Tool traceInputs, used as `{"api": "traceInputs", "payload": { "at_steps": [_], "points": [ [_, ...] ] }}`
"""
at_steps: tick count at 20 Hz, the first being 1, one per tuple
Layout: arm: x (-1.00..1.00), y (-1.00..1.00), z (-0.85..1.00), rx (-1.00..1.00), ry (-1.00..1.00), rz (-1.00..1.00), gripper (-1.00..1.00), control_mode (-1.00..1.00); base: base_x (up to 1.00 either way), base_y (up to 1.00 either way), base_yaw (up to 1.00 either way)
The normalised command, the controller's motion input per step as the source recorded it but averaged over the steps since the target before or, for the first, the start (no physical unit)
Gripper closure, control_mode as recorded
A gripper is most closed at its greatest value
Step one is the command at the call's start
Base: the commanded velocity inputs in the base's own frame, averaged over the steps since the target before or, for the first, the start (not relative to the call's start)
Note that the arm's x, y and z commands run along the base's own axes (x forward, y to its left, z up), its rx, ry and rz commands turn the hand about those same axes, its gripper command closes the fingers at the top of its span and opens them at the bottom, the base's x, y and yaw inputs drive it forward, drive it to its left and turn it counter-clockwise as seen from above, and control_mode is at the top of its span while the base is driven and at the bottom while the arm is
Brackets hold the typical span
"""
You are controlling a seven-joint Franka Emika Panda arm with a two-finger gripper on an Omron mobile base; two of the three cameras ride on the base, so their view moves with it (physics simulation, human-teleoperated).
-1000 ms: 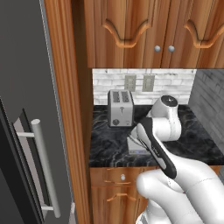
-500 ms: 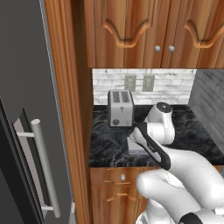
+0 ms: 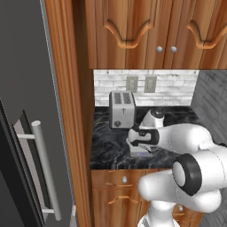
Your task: Take the fish from the fridge and place it on the digital scale on the counter by the fridge. Wait a few seconds for a reading, then move it to the plate on the dining counter.
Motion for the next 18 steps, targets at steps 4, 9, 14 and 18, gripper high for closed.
{"api": "traceInputs", "payload": {
  "at_steps": [4,9,14,18],
  "points": [
    [0.75,0.0,-0.25,0.05,0.16,0.0,-1.0,-1.0,0.0,0.0,0.0],
    [0.5,0.0,-0.33,0.02,0.15,0.0,-1.0,-1.0,0.0,0.0,0.0],
    [-0.04,0.0,-0.45,0.0,0.02,0.0,1.0,-1.0,0.0,0.0,0.0],
    [-0.21,0.0,-0.25,0.0,0.0,0.0,1.0,-1.0,0.0,0.0,0.0]
  ]
}}
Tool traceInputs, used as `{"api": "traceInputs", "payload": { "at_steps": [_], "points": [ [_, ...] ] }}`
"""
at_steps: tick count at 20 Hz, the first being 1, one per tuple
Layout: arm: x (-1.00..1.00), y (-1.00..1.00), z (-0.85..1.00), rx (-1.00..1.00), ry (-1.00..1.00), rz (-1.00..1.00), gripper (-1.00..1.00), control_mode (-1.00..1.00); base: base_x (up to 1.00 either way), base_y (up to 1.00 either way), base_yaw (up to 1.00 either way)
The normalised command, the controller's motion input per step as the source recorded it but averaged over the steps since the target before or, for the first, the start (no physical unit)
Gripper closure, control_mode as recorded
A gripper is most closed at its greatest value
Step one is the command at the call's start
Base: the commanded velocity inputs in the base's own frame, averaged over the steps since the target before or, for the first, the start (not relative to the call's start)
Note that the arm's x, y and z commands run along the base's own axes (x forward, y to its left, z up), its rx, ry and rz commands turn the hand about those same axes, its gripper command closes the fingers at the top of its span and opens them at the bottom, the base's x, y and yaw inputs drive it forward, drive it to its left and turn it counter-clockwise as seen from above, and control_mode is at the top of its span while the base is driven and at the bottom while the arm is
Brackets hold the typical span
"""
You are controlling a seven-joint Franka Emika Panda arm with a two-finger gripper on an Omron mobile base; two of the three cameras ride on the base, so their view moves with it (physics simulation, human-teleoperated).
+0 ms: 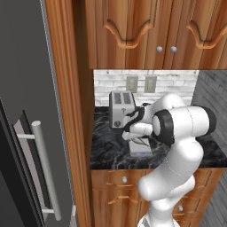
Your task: Take the fish from the fridge and place it on the digital scale on the counter by the fridge. Wait a few seconds for a reading, then move it to the plate on the dining counter.
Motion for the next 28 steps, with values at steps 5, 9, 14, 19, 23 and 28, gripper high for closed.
{"api": "traceInputs", "payload": {
  "at_steps": [5,9,14,19,23,28],
  "points": [
    [-0.37,0.0,0.0,0.0,-0.08,0.0,1.0,-1.0,0.0,0.0,0.0],
    [-0.36,0.02,0.2,0.0,-0.06,0.0,1.0,-1.0,0.0,0.0,0.0],
    [-0.39,0.05,0.85,0.0,-0.15,0.0,1.0,-1.0,0.0,0.0,0.0],
    [-0.49,0.03,0.96,0.0,-0.07,0.0,1.0,-1.0,0.0,0.0,0.0],
    [-0.83,0.0,0.91,0.0,0.0,0.0,1.0,-1.0,0.0,0.0,0.0],
    [-0.73,0.0,0.82,-0.01,0.0,0.01,1.0,-1.0,0.0,0.0,0.0]
  ]
}}
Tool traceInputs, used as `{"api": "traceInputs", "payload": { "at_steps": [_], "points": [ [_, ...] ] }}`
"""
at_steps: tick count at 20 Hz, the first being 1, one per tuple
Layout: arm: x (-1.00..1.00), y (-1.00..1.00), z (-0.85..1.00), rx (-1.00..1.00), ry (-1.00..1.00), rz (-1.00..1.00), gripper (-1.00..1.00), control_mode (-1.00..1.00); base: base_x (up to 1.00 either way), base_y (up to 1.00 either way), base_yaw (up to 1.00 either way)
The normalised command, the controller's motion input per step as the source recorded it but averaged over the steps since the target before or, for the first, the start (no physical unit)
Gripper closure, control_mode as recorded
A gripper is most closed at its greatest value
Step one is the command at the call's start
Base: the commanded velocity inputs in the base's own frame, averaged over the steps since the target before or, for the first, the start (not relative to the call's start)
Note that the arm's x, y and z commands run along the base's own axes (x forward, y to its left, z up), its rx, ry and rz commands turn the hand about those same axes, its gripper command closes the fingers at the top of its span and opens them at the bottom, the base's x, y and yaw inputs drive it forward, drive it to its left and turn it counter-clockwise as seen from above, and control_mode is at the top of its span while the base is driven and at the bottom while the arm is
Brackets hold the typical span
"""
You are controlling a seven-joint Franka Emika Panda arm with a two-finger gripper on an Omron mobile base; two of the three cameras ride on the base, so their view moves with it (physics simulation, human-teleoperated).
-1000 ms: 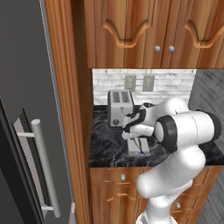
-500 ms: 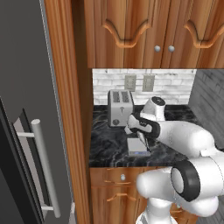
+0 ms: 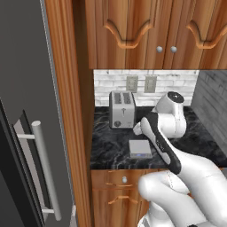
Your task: Take the fish from the fridge and place it on the digital scale on the counter by the fridge. Wait a few seconds for a reading, then move it to the plate on the dining counter.
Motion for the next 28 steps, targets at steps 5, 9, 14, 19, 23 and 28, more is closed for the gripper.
{"api": "traceInputs", "payload": {
  "at_steps": [5,9,14,19,23,28],
  "points": [
    [-0.4,0.0,0.66,-0.06,0.02,0.0,1.0,-1.0,0.0,0.0,0.0],
    [-0.01,0.0,0.26,-0.07,0.12,0.0,1.0,-1.0,0.0,0.0,0.0],
    [-0.03,0.0,0.01,-0.04,0.04,0.0,1.0,1.0,-0.47,0.02,-0.03],
    [0.0,0.0,0.0,0.0,0.0,0.0,1.0,1.0,-1.0,-0.07,-0.19],
    [0.0,0.0,0.0,0.0,0.0,0.0,1.0,1.0,-0.64,-0.17,-0.69],
    [0.0,0.0,0.0,0.0,0.0,0.0,1.0,1.0,0.0,0.0,-0.97]
  ]
}}
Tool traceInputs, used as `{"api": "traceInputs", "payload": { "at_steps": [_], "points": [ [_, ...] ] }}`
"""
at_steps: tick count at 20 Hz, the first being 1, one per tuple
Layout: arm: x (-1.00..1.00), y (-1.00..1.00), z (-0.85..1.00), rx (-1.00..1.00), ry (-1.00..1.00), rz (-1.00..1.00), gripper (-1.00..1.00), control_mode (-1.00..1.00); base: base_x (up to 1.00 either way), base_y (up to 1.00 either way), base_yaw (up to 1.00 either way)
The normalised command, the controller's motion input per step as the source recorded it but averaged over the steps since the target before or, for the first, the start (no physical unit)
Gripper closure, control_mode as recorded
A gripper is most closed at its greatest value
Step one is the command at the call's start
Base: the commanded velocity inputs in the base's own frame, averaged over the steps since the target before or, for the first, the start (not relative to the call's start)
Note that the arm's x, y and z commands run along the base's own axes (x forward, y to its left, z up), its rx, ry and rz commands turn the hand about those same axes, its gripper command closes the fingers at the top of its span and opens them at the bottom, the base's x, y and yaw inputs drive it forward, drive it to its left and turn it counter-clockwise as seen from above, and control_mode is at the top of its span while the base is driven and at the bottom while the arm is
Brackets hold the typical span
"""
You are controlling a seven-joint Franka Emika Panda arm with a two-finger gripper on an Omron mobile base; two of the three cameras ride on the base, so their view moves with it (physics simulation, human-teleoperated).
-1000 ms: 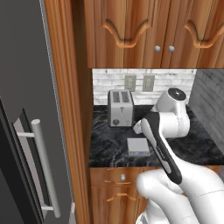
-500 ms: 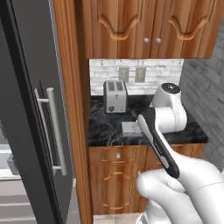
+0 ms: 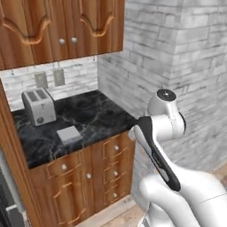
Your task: Take the fish from the fridge and place it on the digital scale on the counter by the fridge. Wait a few seconds for a reading, then move it to the plate on the dining counter.
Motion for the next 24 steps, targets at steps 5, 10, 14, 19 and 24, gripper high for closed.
{"api": "traceInputs", "payload": {
  "at_steps": [5,10,14,19,24],
  "points": [
    [0.0,0.0,0.0,0.0,0.0,0.0,1.0,1.0,0.0,-0.07,-0.95],
    [0.0,0.0,0.0,0.0,0.0,0.0,1.0,1.0,0.0,-0.24,-0.92],
    [0.0,0.0,0.0,0.0,0.0,0.0,1.0,1.0,0.0,-0.43,-0.87],
    [0.0,0.0,0.0,0.0,0.0,0.0,1.0,1.0,0.01,-0.48,-0.82],
    [0.0,0.0,0.0,0.0,0.0,0.0,1.0,1.0,0.09,-0.48,-0.78]
  ]
}}
